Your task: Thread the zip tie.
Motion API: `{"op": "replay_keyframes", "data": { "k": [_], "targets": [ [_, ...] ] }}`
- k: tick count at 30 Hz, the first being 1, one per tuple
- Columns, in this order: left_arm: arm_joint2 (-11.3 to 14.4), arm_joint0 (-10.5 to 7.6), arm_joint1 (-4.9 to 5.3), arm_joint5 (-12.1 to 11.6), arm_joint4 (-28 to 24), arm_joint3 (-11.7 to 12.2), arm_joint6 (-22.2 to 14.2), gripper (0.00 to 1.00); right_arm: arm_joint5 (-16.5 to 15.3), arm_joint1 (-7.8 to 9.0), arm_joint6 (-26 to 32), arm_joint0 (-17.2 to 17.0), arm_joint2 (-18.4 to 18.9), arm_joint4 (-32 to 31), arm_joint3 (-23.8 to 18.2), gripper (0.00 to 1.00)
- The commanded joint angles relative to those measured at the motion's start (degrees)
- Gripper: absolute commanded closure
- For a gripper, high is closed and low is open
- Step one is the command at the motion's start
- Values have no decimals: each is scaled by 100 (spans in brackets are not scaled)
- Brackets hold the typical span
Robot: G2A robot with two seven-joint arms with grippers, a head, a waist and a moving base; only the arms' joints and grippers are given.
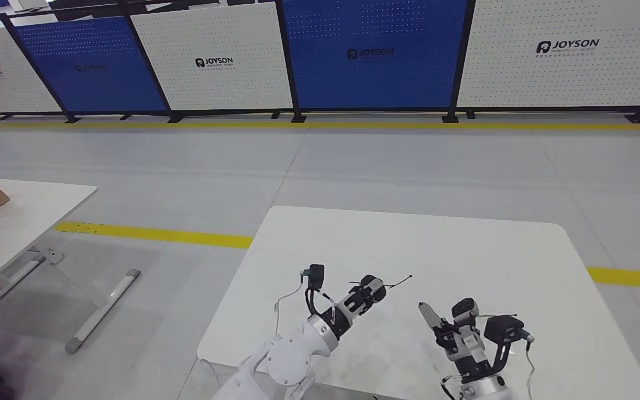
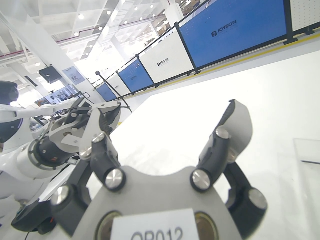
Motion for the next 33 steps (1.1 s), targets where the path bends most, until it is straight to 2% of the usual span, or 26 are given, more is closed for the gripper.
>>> {"op": "replay_keyframes", "data": {
  "k": [1,5,8,12,14,22,25,28,30,33],
  "targets": [
    [13,-4,-1,-1,1,1,-8,100,0,0,-1,0,0,-1,0,0],
    [112,-75,-17,58,-16,-29,-54,100,-185,35,531,133,26,-250,102,0],
    [128,-107,-21,87,-129,-44,-152,100,-515,100,1194,229,274,-160,119,0],
    [137,-129,-18,135,-160,-69,-214,100,-782,183,1987,268,484,-282,4,0],
    [155,-148,-24,188,-312,-69,-308,100,-782,208,2236,293,512,-268,-29,0],
    [155,-148,-24,188,-312,-69,-308,100,-782,208,2236,293,512,-268,-29,0],
    [200,-160,-32,189,-316,-51,-276,100,-782,206,2127,366,448,-5,20,0],
    [288,-196,-51,201,-300,-33,-175,100,-782,233,1791,450,280,-264,106,0],
    [349,-209,-74,217,-237,-12,73,100,-773,250,1697,546,250,-568,244,0],
    [349,-209,-74,217,-237,-12,73,100,-773,250,1697,546,250,-568,244,0]
  ]
}}
